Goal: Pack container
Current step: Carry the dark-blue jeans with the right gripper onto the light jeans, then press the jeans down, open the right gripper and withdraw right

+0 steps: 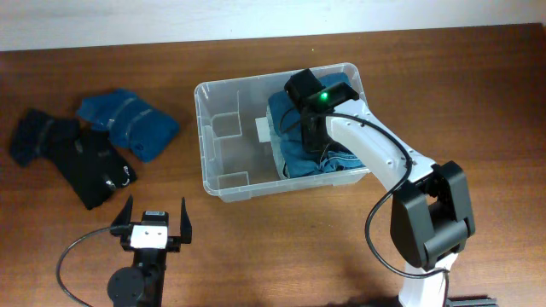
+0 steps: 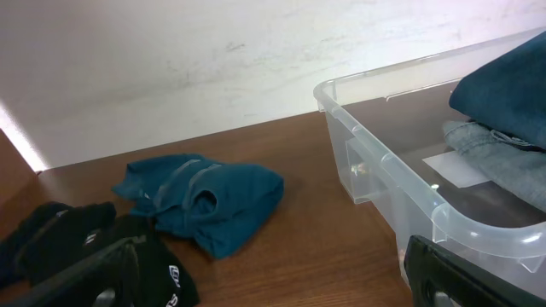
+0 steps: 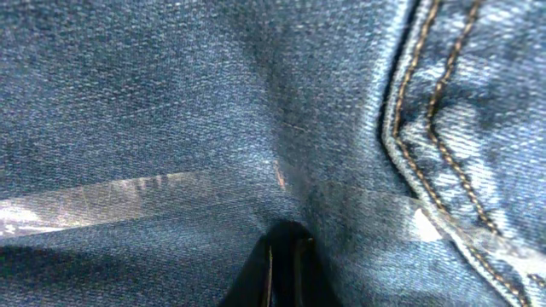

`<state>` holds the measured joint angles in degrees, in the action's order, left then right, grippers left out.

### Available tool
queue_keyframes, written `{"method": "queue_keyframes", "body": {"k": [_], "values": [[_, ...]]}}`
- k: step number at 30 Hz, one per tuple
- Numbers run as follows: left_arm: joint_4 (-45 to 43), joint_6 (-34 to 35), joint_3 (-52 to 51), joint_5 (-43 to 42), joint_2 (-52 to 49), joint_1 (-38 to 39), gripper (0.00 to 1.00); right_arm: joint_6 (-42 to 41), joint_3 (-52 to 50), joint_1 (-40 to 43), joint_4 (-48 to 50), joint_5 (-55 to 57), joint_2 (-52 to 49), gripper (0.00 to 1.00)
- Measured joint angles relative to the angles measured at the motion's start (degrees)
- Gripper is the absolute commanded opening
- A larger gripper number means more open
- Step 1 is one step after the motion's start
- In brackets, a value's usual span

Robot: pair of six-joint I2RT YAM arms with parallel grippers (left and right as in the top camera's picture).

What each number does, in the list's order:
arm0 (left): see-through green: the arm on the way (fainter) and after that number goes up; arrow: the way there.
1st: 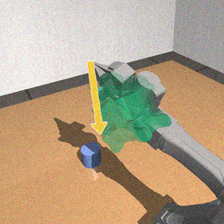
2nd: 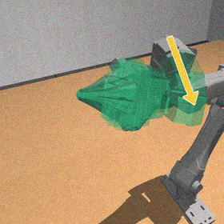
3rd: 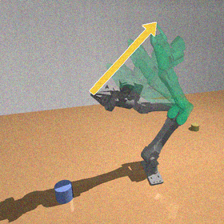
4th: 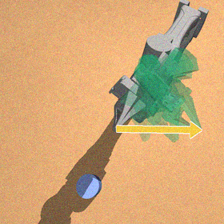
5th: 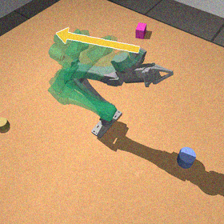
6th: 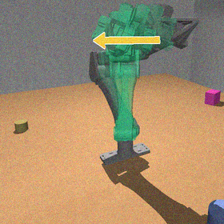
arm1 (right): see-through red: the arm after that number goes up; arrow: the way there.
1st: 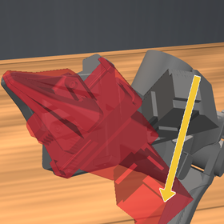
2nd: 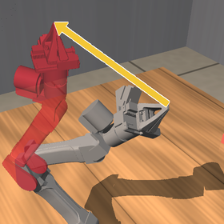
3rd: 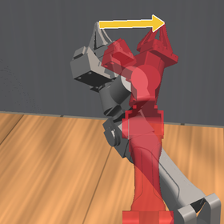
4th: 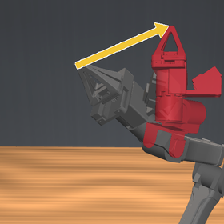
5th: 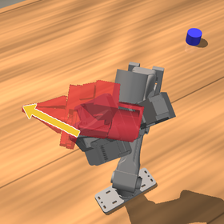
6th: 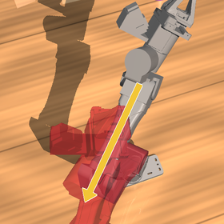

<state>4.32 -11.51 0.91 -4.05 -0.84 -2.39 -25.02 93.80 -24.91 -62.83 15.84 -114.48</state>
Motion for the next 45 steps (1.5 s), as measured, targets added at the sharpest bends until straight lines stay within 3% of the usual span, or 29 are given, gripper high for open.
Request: {"method": "queue_keyframes", "body": {"k": [16, 27, 31, 40, 45], "values": [[0.0, 0.0, 0.0, 0.0, 0.0, 0.0, 0.99, 0.4, 2.6, 4.7, -9.4, -1.2, 10.1, 0.04], [0.0, 0.0, 0.0, 0.0, 0.0, 0.0, 0.99, 1.5, 2.7, 4.7, -13.3, -7.9, 10.7, 0.04], [0.0, 0.0, 0.0, 0.0, 0.0, 0.0, 0.99, 1.6, 0.4, 4.7, -10.0, -9.4, 10.7, 0.04], [0.0, 0.0, 0.0, 0.0, 0.0, 0.0, 0.99, 1.7, -15.2, 5.0, 8.2, -11.0, 10.9, 0.04], [0.0, 0.0, 0.0, 0.0, 0.0, 0.0, 0.99, 1.7, -17.5, 5.4, 10.8, -11.6, 12.0, 0.04]]}}
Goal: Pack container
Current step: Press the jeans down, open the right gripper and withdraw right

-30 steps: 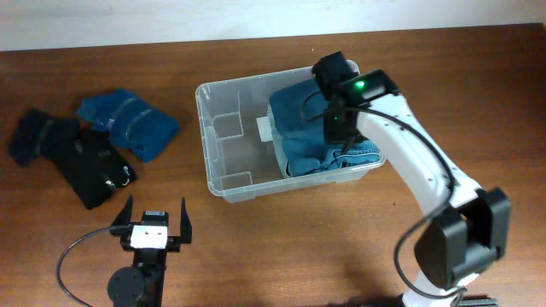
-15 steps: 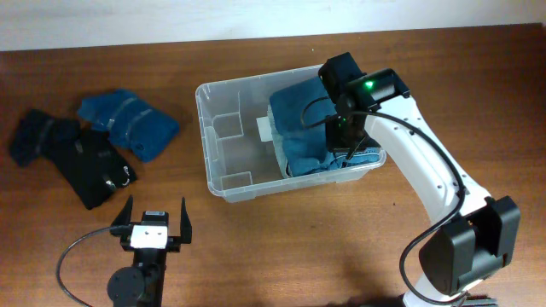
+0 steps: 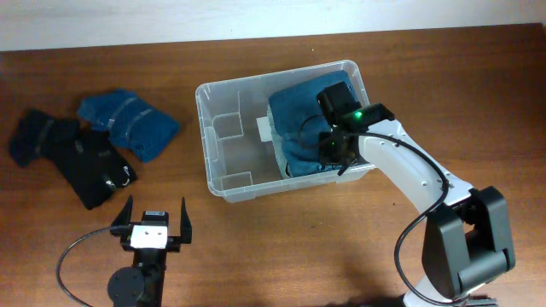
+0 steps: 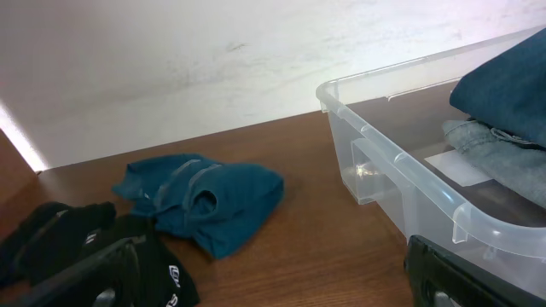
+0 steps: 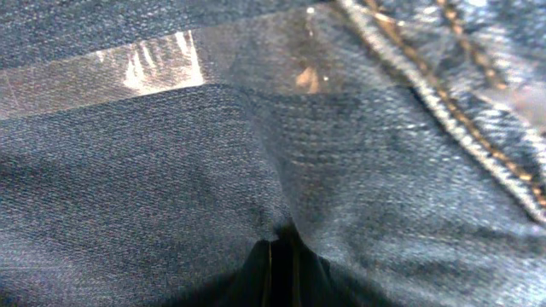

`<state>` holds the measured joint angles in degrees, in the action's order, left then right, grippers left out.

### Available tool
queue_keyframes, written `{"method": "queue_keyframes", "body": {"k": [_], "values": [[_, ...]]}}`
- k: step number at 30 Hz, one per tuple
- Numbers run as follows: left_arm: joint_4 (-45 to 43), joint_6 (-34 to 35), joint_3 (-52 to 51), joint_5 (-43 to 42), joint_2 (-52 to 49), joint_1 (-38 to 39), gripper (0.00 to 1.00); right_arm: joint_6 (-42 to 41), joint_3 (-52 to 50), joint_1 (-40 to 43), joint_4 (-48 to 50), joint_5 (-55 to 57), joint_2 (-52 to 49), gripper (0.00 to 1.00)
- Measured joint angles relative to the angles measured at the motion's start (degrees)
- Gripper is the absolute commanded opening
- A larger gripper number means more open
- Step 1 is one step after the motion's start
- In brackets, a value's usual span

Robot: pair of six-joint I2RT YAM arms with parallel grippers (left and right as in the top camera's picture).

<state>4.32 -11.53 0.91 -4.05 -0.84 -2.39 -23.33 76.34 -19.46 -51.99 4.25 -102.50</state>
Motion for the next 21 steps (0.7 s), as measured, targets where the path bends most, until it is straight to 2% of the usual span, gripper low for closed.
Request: {"method": "queue_keyframes", "body": {"k": [6, 8, 9, 14, 17, 18, 21], "values": [[0.0, 0.0, 0.0, 0.0, 0.0, 0.0, 0.99, 0.5, 3.0, 0.9, -4.1, -1.2, 0.1, 0.06], [0.0, 0.0, 0.0, 0.0, 0.0, 0.0, 0.99, 0.8, 6.6, 1.6, -7.4, -1.4, 0.2, 0.17], [0.0, 0.0, 0.0, 0.0, 0.0, 0.0, 0.99, 1.0, 8.6, 2.1, -8.5, -1.4, 0.3, 0.28], [0.0, 0.0, 0.0, 0.0, 0.0, 0.0, 0.99, 1.4, 21.0, 7.0, -14.5, -1.4, 2.6, 0.43], [0.0, 0.0, 0.0, 0.0, 0.0, 0.0, 0.99, 1.1, 24.1, 11.3, -15.1, -1.4, 4.1, 0.46], [0.0, 0.0, 0.0, 0.0, 0.0, 0.0, 0.99, 0.9, 24.5, 13.2, -15.1, -1.3, 4.6, 0.57], [0.0, 0.0, 0.0, 0.0, 0.0, 0.0, 0.99, 0.0, 24.7, 19.0, -15.3, -1.3, 4.7, 0.77]]}}
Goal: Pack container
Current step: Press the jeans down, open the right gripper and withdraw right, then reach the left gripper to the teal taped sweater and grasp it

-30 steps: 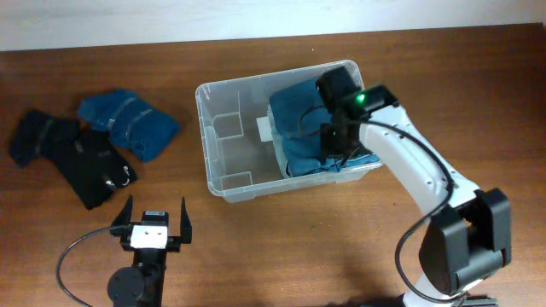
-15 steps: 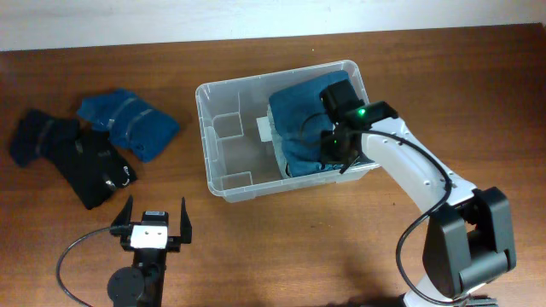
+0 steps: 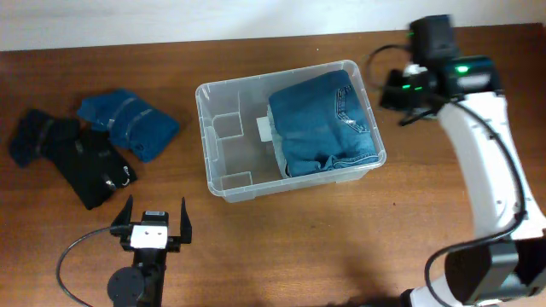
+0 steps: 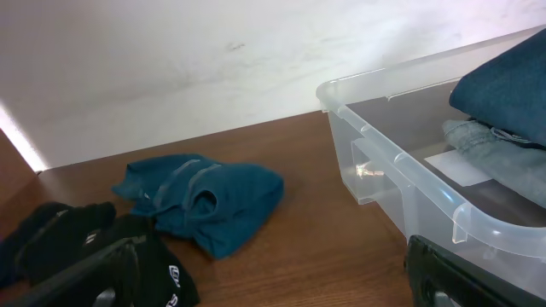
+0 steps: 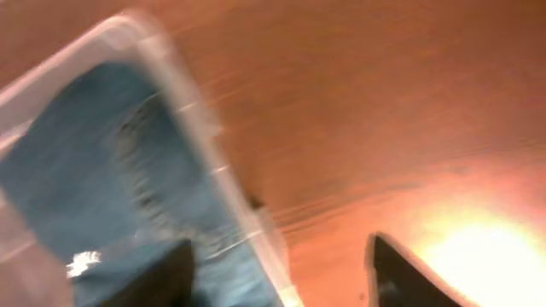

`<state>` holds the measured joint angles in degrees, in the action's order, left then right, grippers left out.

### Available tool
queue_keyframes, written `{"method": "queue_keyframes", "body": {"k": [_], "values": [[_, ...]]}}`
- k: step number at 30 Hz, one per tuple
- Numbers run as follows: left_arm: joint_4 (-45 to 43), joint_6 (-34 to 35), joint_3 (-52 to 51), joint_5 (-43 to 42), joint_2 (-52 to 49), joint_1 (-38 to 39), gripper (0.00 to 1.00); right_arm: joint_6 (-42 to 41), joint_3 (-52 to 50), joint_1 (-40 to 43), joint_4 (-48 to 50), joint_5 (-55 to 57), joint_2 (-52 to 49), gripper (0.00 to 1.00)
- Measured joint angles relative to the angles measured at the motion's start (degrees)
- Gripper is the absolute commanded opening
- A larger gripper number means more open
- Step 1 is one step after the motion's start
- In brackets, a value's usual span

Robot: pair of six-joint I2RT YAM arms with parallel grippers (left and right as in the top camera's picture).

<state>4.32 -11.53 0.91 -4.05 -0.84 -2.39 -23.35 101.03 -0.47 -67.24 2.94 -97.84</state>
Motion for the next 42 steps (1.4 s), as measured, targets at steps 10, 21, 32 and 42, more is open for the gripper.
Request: {"method": "queue_keyframes", "body": {"k": [10, 21, 32, 42], "values": [[0.0, 0.0, 0.0, 0.0, 0.0, 0.0, 0.99, -0.6, 0.0, 15.6, -1.8, 0.2, -5.3, 0.99], [0.0, 0.0, 0.0, 0.0, 0.0, 0.0, 0.99, -0.7, 0.0, 21.1, -1.8, 0.2, -5.9, 0.99], [-8.8, 5.1, 0.0, 1.3, -0.3, 0.0, 0.99, -0.7, 0.0, 21.1, -1.8, 0.2, -5.9, 0.99], [-4.0, 12.1, 23.5, 1.7, -30.0, -1.8, 0.99, -0.6, 0.0, 21.1, -1.9, 0.1, -5.9, 0.98]]}}
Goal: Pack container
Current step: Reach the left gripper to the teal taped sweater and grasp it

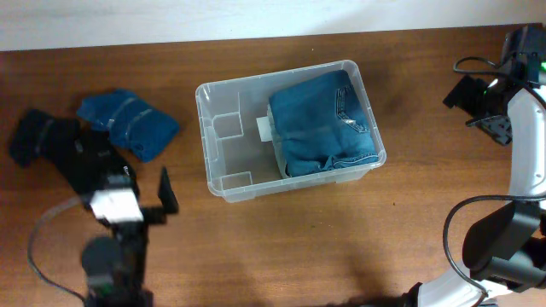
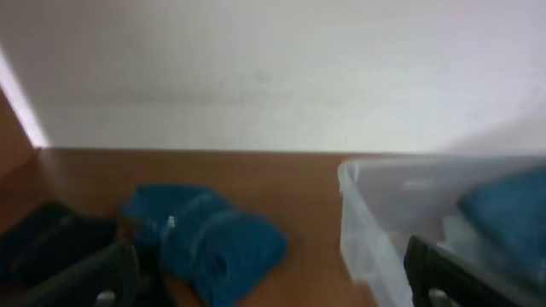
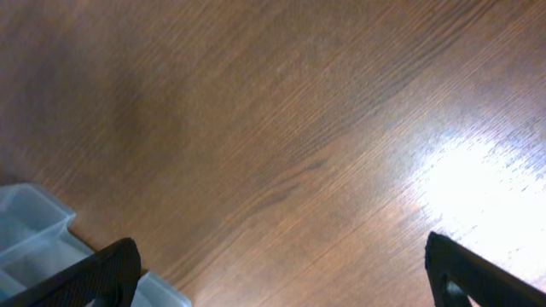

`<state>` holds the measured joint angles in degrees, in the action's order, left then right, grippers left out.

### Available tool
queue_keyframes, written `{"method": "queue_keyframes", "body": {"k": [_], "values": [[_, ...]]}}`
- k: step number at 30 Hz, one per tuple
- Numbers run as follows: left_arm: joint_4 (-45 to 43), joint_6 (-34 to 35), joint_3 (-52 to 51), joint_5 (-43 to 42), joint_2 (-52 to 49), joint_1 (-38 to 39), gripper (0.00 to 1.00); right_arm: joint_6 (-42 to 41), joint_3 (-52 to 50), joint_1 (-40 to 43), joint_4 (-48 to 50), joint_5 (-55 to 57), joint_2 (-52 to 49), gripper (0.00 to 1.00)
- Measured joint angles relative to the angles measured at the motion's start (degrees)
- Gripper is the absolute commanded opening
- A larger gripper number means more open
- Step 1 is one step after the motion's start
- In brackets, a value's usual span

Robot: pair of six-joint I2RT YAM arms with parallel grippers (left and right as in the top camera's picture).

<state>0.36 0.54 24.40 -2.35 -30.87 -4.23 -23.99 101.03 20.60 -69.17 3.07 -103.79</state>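
A clear plastic container (image 1: pixel 223 128) sits mid-table with folded blue jeans (image 1: pixel 320 124) filling its right part. A folded blue garment (image 1: pixel 128 124) and a black garment (image 1: pixel 64 145) lie on the table to the left. My left gripper (image 1: pixel 128 186) is open and empty at the near edge of the black garment. Its blurred wrist view shows the blue garment (image 2: pixel 200 239), the black garment (image 2: pixel 51 243) and the container (image 2: pixel 375 213) ahead. My right gripper (image 1: pixel 478 111) hangs open and empty over bare wood far right of the container. The container's corner (image 3: pixel 30 243) shows in the right wrist view.
The container's left part holds small moulded dividers and a white label (image 1: pixel 263 128). The wooden table (image 1: pixel 256 247) runs to a pale wall at the back. The right arm's cable loops near the table's right edge (image 1: pixel 478 205).
My left gripper has moved from the table's near edge forward and left, up to the black garment. My right gripper has gone from beside the container's far right corner to the far right.
At first my right gripper was down in the container against the jeans, and then lower on the same pile. Later it was out of the container, open, with the jeans left inside. Now it is far right, and the left arm, still until now, has moved.
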Motion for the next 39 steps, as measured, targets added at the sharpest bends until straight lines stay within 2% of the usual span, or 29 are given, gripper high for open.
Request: {"method": "queue_keyframes", "body": {"k": [2, 7, 10, 12, 18, 25, 28, 39], "values": [[2.1, 0.4, 8.2, -1.4, -8.4, -0.6, 0.99, 0.0, 0.0, 0.0, 0.0, 0.0, 0.0, 0.99], [14.6, 0.9, 31.6, -6.3, -29.9, -1.0, 0.99, 0.0, 0.0, 0.0, -0.1, 0.0, 0.0, 0.98], [26.7, 0.9, 42.6, -9.0, -39.5, -1.0, 0.99, 0.0, 0.0, 0.0, 0.0, 0.0, 0.0, 0.99], [30.0, 1.0, 46.8, -10.3, -44.7, -1.0, 0.99, 0.0, 0.0, 0.0, 0.0, 0.0, 0.0, 0.99], [26.6, 3.0, 47.6, -11.4, -54.8, -1.0, 0.99, -0.1, 0.0, 0.0, 0.0, 0.0, 0.0, 0.99], [21.9, 20.2, 48.1, -4.3, -59.9, -3.7, 0.99, 0.0, 0.0, 0.0, 0.0, 0.0, 0.0, 0.99], [20.9, 24.9, 48.9, 0.3, -62.4, -4.3, 0.99, 0.0, 0.0, 0.0, 0.0, 0.0, 0.0, 0.99], [18.9, 31.2, 49.1, 5.6, -76.9, -4.3, 0.99, 0.0, 0.0, 0.0, 0.0, 0.0, 0.0, 0.98]]}}
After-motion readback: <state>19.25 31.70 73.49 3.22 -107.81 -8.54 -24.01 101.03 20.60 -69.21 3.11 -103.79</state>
